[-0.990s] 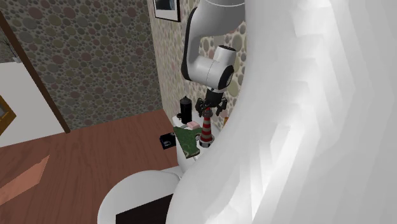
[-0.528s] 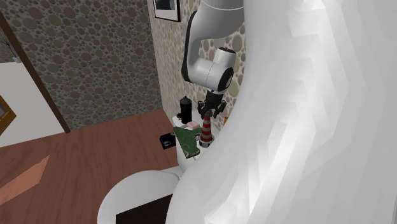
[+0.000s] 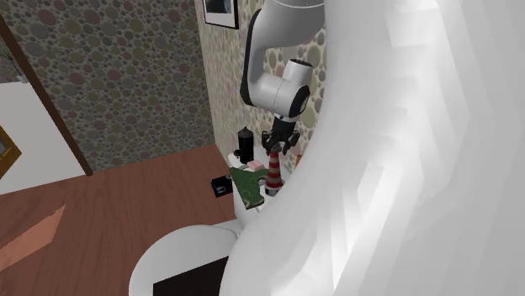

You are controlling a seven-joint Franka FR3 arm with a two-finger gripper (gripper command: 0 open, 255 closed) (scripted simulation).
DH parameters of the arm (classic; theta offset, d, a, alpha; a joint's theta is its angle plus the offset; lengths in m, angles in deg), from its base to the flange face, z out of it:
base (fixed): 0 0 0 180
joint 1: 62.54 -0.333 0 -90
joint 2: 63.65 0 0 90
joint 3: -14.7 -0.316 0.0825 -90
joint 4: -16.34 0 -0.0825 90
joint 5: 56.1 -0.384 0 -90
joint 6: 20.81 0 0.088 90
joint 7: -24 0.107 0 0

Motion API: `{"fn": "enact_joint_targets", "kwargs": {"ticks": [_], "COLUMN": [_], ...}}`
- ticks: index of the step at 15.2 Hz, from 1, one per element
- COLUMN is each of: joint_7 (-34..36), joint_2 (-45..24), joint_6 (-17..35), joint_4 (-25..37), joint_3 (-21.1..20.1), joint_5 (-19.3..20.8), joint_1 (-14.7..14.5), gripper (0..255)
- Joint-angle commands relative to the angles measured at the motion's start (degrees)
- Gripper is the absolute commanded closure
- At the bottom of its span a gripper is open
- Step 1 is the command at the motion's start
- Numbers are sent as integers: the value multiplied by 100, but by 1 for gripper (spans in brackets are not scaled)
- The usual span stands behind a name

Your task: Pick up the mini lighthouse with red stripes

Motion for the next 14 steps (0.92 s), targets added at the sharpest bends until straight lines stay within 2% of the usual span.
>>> {"fn": "enact_joint_targets", "kwargs": {"ticks": [1, 14], "joint_7": [83, 509], "joint_2": [139, 883], "joint_6": [-92, -663], "joint_4": [-43, -202], "joint_3": [65, 408], "joint_5": [70, 511], "joint_1": [-60, -307], "gripper": [255, 255]}}
